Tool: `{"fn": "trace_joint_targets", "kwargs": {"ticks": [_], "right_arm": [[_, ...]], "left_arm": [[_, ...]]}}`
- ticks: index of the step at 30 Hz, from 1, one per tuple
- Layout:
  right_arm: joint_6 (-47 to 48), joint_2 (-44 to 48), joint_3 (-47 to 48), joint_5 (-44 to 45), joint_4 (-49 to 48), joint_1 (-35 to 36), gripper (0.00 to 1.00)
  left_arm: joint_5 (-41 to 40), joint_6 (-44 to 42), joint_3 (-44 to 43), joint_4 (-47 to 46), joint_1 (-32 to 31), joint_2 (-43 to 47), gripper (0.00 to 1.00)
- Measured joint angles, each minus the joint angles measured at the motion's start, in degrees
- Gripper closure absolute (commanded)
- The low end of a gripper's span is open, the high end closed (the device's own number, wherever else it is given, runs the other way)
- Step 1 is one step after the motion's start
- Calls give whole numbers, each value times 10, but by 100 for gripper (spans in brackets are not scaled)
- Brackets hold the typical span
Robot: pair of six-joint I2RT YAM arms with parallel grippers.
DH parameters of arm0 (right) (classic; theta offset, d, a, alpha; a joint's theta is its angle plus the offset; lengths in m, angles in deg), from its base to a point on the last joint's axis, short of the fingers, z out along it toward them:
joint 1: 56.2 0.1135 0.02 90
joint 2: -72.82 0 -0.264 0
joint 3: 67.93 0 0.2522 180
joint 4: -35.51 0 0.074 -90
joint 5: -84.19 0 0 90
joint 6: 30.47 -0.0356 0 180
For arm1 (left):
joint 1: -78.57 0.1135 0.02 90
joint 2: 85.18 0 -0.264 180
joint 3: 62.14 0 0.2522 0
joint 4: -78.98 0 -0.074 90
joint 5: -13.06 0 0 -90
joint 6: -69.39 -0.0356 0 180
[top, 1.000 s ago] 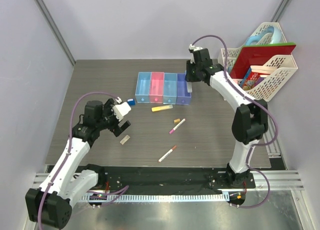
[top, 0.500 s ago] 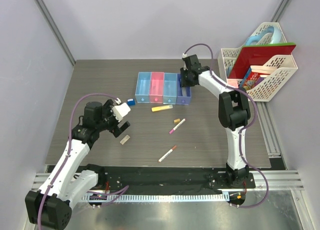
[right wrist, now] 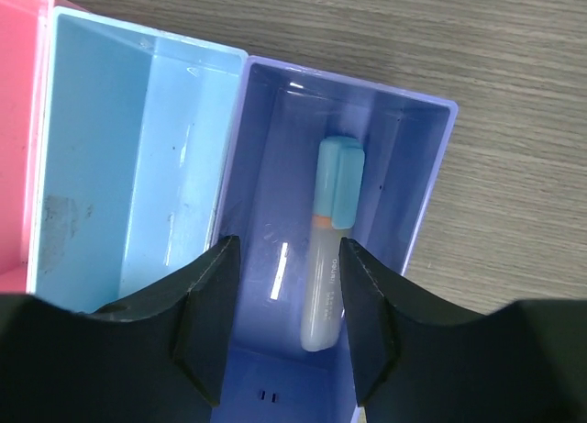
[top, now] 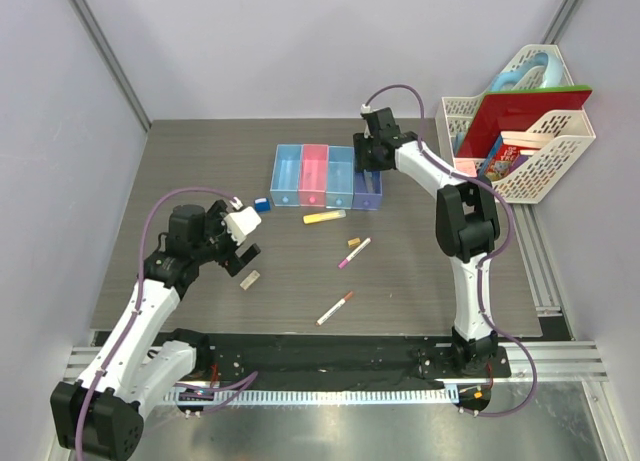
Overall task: Sort the stationery into containers
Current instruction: Place the pen in the storage box, then pick up the pen from the center of the board.
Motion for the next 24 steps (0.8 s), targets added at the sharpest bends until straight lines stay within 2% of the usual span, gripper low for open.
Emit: {"fn": "trace_joint_targets", "kwargs": {"ticks": [5, 8, 12, 18, 24], "right_arm": [[18, 5, 0, 5, 5, 1, 47], [67, 26, 0, 1, 22, 3, 47], [168, 83, 0, -27, 56, 22, 44], [334, 181, -30, -45, 91, 96, 41], [451, 202, -105, -49, 114, 165, 39]], "left_arm": [[0, 0, 0, 0, 0, 0, 0], [-5, 0, 1, 0, 0, 1, 0], [-21, 3, 6, -9, 0, 4, 0], [-47, 18, 16, -20, 0, 4, 0], [-65, 29, 20, -26, 0, 13, 0]]}}
